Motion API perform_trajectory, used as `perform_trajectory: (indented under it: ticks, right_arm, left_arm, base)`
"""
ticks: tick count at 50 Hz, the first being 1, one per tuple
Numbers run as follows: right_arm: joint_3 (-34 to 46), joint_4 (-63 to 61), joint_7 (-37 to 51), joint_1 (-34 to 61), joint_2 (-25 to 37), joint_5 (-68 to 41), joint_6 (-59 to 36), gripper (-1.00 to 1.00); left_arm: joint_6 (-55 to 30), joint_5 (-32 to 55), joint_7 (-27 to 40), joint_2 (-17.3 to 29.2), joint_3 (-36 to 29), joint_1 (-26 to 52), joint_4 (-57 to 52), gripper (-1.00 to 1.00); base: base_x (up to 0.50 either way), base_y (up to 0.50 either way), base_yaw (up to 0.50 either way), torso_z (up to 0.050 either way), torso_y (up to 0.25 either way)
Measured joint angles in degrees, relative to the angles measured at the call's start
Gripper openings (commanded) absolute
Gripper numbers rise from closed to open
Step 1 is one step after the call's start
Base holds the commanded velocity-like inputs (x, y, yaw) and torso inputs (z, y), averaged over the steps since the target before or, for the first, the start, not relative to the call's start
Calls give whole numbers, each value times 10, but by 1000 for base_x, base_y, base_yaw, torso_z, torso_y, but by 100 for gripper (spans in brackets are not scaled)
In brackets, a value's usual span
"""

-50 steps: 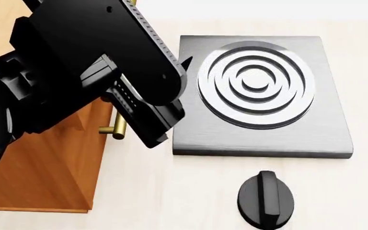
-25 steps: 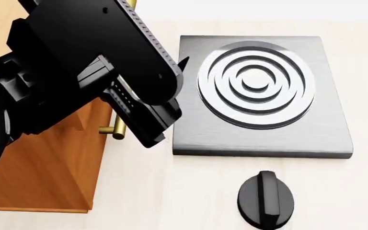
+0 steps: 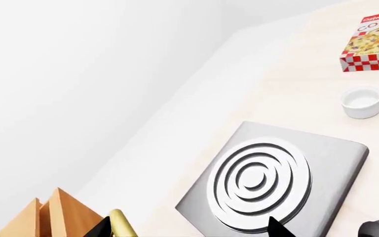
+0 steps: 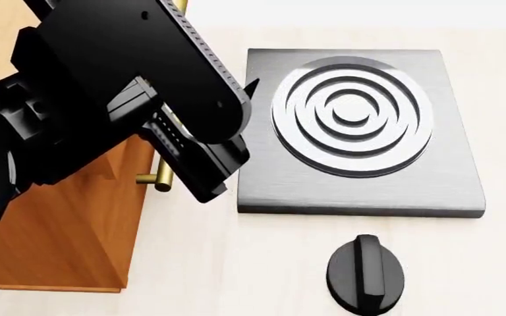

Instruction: Pick the akita bowl on the wooden cabinet and place it on the plate.

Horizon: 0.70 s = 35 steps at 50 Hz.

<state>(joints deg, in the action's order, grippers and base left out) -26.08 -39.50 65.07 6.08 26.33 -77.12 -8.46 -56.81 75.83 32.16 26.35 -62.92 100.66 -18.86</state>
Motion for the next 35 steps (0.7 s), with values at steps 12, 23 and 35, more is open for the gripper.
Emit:
perform_trajectory:
  ticks: [12, 23, 35]
  right_arm:
    - [-4, 8, 7, -2, -7, -18, 5, -100]
    - [-8, 6, 14, -4, -16, -28, 12, -100]
    - [-21, 2, 22, -7, -31, -39, 29, -100]
  left_arm:
    - [2, 0, 2, 4, 0, -4, -2, 100]
    - [3, 0, 3, 6, -1, -6, -3, 100]
    - [5, -1, 3, 8, -1, -8, -2, 100]
  base:
    - [0, 0, 0, 0, 1]
    - [0, 0, 0, 1, 0]
    - [0, 0, 0, 0, 0]
